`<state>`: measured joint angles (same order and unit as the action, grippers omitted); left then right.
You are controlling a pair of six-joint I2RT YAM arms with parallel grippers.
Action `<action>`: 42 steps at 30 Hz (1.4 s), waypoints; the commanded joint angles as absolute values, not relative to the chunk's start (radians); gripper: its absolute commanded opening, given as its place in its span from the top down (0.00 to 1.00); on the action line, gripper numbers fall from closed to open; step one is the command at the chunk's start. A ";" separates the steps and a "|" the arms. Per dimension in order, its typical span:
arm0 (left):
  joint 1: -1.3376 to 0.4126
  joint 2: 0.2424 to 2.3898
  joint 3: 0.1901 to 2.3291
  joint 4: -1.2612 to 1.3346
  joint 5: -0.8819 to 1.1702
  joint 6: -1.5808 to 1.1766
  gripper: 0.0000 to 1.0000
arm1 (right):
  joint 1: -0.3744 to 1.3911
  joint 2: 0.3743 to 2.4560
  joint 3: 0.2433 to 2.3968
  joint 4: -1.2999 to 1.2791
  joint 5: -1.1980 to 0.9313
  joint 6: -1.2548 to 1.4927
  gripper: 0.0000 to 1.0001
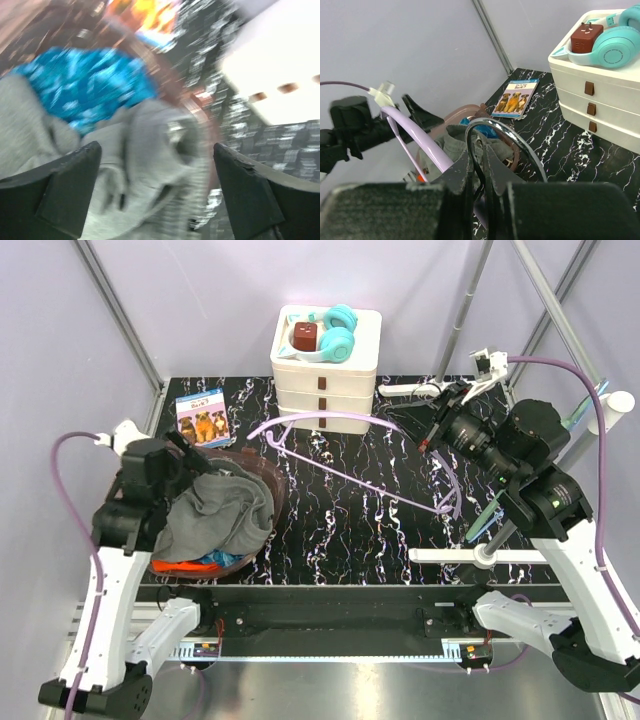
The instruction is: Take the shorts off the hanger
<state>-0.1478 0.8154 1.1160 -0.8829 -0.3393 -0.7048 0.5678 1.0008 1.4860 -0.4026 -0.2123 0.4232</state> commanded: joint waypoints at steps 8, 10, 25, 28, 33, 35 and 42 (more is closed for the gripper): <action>-0.143 0.821 1.423 -0.708 0.206 -0.620 0.06 | 0.571 0.992 1.493 -0.414 -0.294 0.321 1.00; -0.143 0.831 1.446 -0.617 0.374 -0.629 0.08 | 0.571 1.000 1.511 -0.436 -0.321 0.290 1.00; -0.701 1.159 1.712 -0.698 0.629 -0.348 0.12 | 0.571 1.069 1.597 -0.529 -0.489 0.179 1.00; -0.749 1.187 1.730 -0.788 0.598 -0.281 0.14 | 0.571 1.071 1.601 -0.543 -0.511 0.181 1.00; -0.762 1.158 1.639 -0.801 0.577 -0.265 0.20 | 0.571 1.057 1.586 -0.535 -0.522 0.205 1.00; -0.762 1.143 1.625 -0.804 0.583 -0.265 0.47 | 0.569 1.052 1.583 -0.528 -0.520 0.224 1.00; -0.764 1.074 1.632 -0.845 0.390 -0.213 1.00 | 0.569 1.032 1.623 -0.523 -0.411 0.302 0.34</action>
